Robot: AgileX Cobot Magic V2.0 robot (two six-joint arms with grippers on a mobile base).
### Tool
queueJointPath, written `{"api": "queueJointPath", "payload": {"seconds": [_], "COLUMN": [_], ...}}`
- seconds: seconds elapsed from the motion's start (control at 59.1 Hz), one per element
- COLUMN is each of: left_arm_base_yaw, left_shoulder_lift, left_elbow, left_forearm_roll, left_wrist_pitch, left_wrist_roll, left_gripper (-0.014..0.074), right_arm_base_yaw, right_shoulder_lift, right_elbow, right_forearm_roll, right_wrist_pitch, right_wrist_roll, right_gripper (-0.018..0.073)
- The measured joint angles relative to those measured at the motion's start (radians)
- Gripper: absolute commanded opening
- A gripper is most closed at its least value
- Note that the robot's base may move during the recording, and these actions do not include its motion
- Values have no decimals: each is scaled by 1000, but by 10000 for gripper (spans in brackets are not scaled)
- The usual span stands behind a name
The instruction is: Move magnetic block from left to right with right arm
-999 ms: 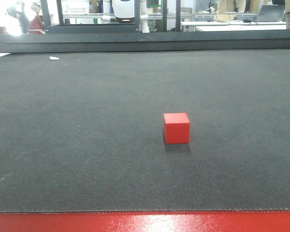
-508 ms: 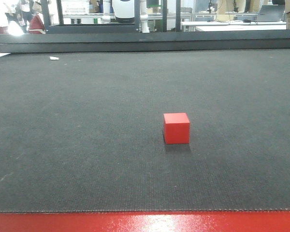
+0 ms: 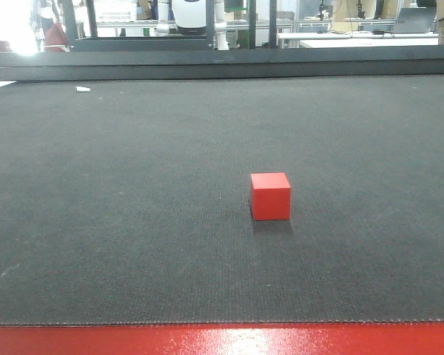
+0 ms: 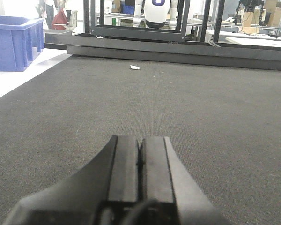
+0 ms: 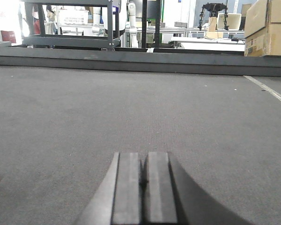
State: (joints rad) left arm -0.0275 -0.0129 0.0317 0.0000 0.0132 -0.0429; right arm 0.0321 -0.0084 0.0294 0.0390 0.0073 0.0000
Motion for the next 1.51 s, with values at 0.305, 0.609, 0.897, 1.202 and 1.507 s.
{"api": "queueJointPath", "payload": {"seconds": [0.305, 0.609, 0.897, 1.202, 1.507], "left_arm_base_yaw": [0, 0, 0, 0, 0], "left_shoulder_lift": [0, 0, 0, 0, 0], "left_elbow": [0, 0, 0, 0, 0], "left_forearm_roll": [0, 0, 0, 0, 0], "left_wrist_pitch": [0, 0, 0, 0, 0], "left_wrist_roll": [0, 0, 0, 0, 0], "left_gripper": [-116, -116, -116, -116, -116], "right_arm_base_yaw": [0, 0, 0, 0, 0], "right_shoulder_lift": [0, 0, 46, 316, 542], "right_elbow": [0, -29, -232, -379, -474], "right_forearm_roll": [0, 0, 0, 1, 44], "right_wrist_pitch": [0, 30, 144, 226, 345], "right_wrist_roll": [0, 0, 0, 0, 0], "right_gripper": [57, 57, 57, 57, 57]}}
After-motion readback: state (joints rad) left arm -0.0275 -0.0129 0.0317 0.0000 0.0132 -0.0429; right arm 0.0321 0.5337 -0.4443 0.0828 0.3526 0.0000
